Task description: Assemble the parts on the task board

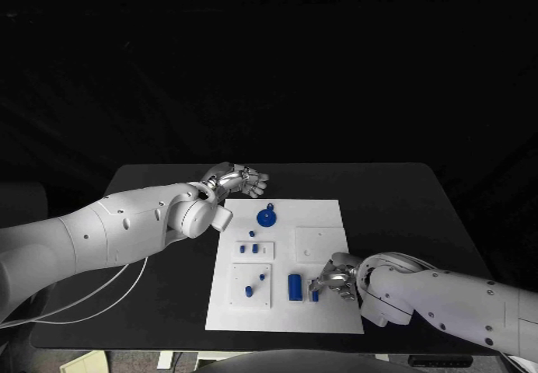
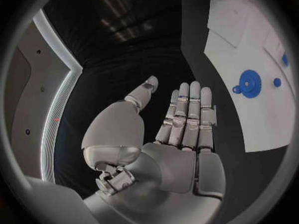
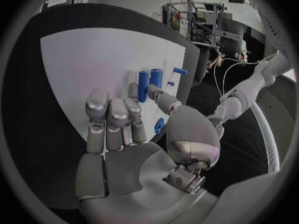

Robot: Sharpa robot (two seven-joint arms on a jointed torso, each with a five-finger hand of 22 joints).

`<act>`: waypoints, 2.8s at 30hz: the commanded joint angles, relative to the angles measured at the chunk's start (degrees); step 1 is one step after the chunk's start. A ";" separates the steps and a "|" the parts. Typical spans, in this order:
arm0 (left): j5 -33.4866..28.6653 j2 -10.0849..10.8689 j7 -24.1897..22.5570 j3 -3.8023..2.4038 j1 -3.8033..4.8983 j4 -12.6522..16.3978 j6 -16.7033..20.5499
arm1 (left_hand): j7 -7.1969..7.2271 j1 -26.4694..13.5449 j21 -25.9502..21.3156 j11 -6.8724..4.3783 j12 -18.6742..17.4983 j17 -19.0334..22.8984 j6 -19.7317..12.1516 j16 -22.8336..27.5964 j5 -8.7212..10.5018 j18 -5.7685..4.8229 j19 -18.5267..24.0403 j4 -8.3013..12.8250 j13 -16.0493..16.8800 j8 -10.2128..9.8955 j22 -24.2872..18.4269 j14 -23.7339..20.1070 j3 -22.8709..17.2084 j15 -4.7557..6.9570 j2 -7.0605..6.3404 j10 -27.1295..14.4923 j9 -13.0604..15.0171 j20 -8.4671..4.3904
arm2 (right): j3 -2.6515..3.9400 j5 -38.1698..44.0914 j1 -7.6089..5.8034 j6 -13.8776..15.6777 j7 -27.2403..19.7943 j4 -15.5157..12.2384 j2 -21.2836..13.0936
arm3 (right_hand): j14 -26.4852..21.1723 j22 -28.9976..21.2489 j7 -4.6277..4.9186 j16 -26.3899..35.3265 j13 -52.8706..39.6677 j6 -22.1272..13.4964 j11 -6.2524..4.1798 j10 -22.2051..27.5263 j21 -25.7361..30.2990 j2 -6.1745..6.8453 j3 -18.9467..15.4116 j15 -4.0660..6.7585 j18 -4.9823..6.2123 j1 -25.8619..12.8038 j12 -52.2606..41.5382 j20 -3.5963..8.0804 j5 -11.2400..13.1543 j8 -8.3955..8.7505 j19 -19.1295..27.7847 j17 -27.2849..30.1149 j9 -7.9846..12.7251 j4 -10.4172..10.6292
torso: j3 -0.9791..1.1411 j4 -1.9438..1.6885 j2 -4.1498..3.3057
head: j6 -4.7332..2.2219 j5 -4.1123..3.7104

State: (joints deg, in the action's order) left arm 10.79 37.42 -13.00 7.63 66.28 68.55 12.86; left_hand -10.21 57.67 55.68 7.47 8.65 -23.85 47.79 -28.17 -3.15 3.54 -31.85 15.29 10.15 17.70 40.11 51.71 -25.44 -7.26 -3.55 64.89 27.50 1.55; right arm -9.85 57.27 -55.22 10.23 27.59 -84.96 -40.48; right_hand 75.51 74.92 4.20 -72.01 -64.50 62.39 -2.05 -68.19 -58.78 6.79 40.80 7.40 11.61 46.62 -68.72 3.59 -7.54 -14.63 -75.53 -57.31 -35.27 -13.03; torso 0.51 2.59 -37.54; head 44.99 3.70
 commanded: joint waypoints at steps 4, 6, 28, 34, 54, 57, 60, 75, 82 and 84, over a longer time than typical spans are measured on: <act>-0.23 -0.05 -0.20 -0.04 0.04 0.16 -0.95 | 0.15 -0.55 -0.25 -0.07 0.08 -0.08 -0.28 0.27 0.03 1.05 -0.14 0.04 -0.06 0.27 0.10 0.34 0.20 -0.01 0.13 -0.23 -0.09 0.00 | -0.03 -0.94 0.05 -1.97 -0.66 0.67 0.80 | -0.08 0.46 0.18 0.24 0.05 0.06 0.09 -0.04 -0.16 -0.06 -0.39 0.45 3.39 -0.59 0.29 0.36 0.14 0.12 -0.12 0.07 0.06 0.11 | 0.05 -0.04 -0.01 | 0.06 0.14; -0.22 -0.08 -0.20 -0.04 0.04 0.15 -0.97 | 0.15 -0.56 -0.26 -0.06 0.08 -0.10 -0.28 0.28 0.03 1.05 -0.13 0.04 -0.06 0.27 0.10 0.34 0.21 -0.01 0.13 -0.24 -0.10 0.00 | -0.03 -0.86 0.05 -2.01 -0.65 0.76 0.82 | -0.09 0.46 0.18 0.25 0.03 0.04 0.10 -0.02 -0.16 -0.08 -0.44 0.45 3.39 -0.58 0.29 0.38 0.13 0.14 -0.11 0.07 0.07 0.09 | 0.06 0.01 -0.01 | 0.05 0.13; -0.17 -0.16 0.23 -0.04 0.05 0.14 -1.28 | 0.14 -0.59 -0.28 -0.05 0.07 -0.21 -0.32 0.37 0.03 1.05 -0.13 0.06 -0.07 0.28 0.13 0.34 0.21 -0.01 0.13 -0.27 -0.11 -0.01 | -0.11 3.46 0.14 -2.69 0.71 1.61 1.42 | -0.15 0.49 0.23 0.34 0.07 -0.15 0.15 0.45 -0.03 0.54 -1.40 0.41 3.39 -1.18 0.55 0.57 2.35 0.27 0.15 0.09 0.19 0.47 | 0.04 0.04 0.01 | 0.30 0.28; -0.16 -0.08 0.17 -0.04 0.05 0.12 -1.18 | 0.13 -0.60 -0.29 -0.05 0.07 -0.24 -0.33 0.40 0.03 1.05 -0.13 0.06 -0.08 0.28 0.14 0.34 0.22 -0.02 0.13 -0.28 -0.12 0.00 | -0.12 3.55 0.14 -2.35 1.13 1.66 1.44 | -0.16 0.49 0.25 0.38 0.05 -0.17 0.17 0.49 -0.01 1.11 -1.55 0.39 3.39 -1.42 0.58 0.58 2.74 0.29 0.18 0.10 0.22 0.79 | 0.02 0.02 0.00 | 0.46 0.60; -0.16 0.04 0.32 -0.04 0.05 0.13 -1.41 | 0.10 -0.70 -0.31 -0.03 0.06 -0.35 -0.43 0.49 0.04 1.03 -0.13 0.01 -0.09 0.25 0.17 0.34 0.24 -0.02 0.19 -0.31 -0.15 0.00 | -0.15 3.06 0.15 -7.44 -2.00 0.50 -0.13 | -0.19 0.59 0.29 0.41 0.18 -0.55 0.28 1.04 -0.02 4.04 -3.33 0.36 3.39 -1.47 0.93 0.84 2.51 0.37 0.27 0.02 0.22 1.12 | 0.07 0.01 0.01 | 0.33 0.65; -0.15 0.11 0.32 -0.04 0.05 0.13 -1.40 | 0.09 -0.70 -0.31 -0.03 0.06 -0.36 -0.43 0.49 0.04 1.03 -0.13 0.01 -0.09 0.25 0.17 0.35 0.23 -0.02 0.20 -0.31 -0.15 0.00 | -0.16 3.25 0.26 -8.20 -2.01 0.29 -0.37 | -0.23 0.62 0.35 0.43 0.22 -0.67 0.23 1.19 -0.01 4.95 -4.19 0.36 3.39 -0.92 1.01 0.92 2.69 0.37 0.36 0.00 0.17 0.25 | 0.07 0.01 0.02 | 0.33 0.66; -0.15 0.10 0.31 -0.04 0.05 0.13 -1.40 | 0.09 -0.70 -0.31 -0.04 0.07 -0.37 -0.44 0.50 0.04 1.04 -0.13 0.01 -0.09 0.25 0.18 0.35 0.23 -0.02 0.21 -0.30 -0.15 0.00 | -0.19 3.63 0.35 -8.85 -2.13 0.16 -0.67 | -0.26 0.60 0.34 0.46 0.26 -0.73 0.24 1.26 0.03 5.06 -4.90 0.36 3.39 0.23 1.08 1.00 3.80 0.32 0.44 -0.03 0.09 -0.64 | 0.09 0.07 0.05 | 0.26 0.66; -0.14 0.21 0.44 -0.04 0.05 0.25 -1.43 | 0.09 -0.68 -0.32 -0.04 0.08 -0.45 -0.45 0.54 0.04 1.04 -0.13 0.03 -0.09 0.26 0.20 0.38 0.22 -0.01 0.21 -0.29 -0.16 -0.01 | -0.22 6.10 0.58 -7.14 0.07 0.57 -0.45 | -0.28 0.49 0.28 0.48 0.04 -0.65 0.20 0.90 0.16 2.39 -6.23 0.39 3.39 0.42 0.93 0.85 4.74 0.13 0.42 -0.13 -0.13 0.04 | 0.04 -0.03 -0.01 | 0.17 0.48; -0.14 0.18 0.46 -0.04 0.05 0.26 -1.49 | 0.08 -0.98 -0.35 -0.04 0.09 -0.55 -0.46 0.62 0.04 1.02 -0.14 -0.24 -0.09 0.27 0.22 0.40 0.25 -0.02 0.45 -0.29 -0.17 0.00 | -0.23 6.67 0.92 -7.10 0.55 1.55 0.65 | -0.31 0.47 0.19 0.46 -0.08 -0.49 0.10 0.77 0.21 -0.39 -5.99 0.45 3.39 -0.20 0.83 0.83 4.74 0.03 0.48 -0.15 -0.20 0.93 | 0.01 -0.02 0.00 | 0.39 0.52; -0.14 0.16 0.48 -0.04 0.05 0.27 -1.50 | 0.08 -0.99 -0.35 -0.04 0.09 -0.56 -0.46 0.62 0.03 1.02 -0.14 -0.25 -0.09 0.27 0.22 0.40 0.25 -0.02 0.46 -0.29 -0.17 0.00 | -0.25 6.29 1.00 -6.99 0.67 1.74 0.96 | -0.31 0.48 0.18 0.46 -0.09 -0.49 0.10 0.77 0.21 -0.46 -5.96 0.45 3.39 -0.18 0.82 0.83 4.74 0.03 0.48 -0.16 -0.20 0.93 | 0.01 -0.04 -0.01 | 0.54 0.46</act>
State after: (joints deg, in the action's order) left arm 10.81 37.68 -12.27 7.63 66.28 68.65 12.17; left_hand -10.21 57.14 55.68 7.47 8.65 -24.35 47.79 -27.78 -3.15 3.46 -31.85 15.29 10.15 17.70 40.28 51.71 -25.44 -7.26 -3.02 64.89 27.41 1.55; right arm -10.01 62.68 -54.42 3.40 27.58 -83.41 -39.74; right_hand 75.23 74.94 4.47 -71.78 -64.54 61.89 -1.84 -67.16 -58.77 6.72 34.80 7.53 11.63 46.41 -67.78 4.09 -3.11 -14.95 -75.00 -57.39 -35.67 -12.24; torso 0.53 2.56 -37.54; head 45.37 4.19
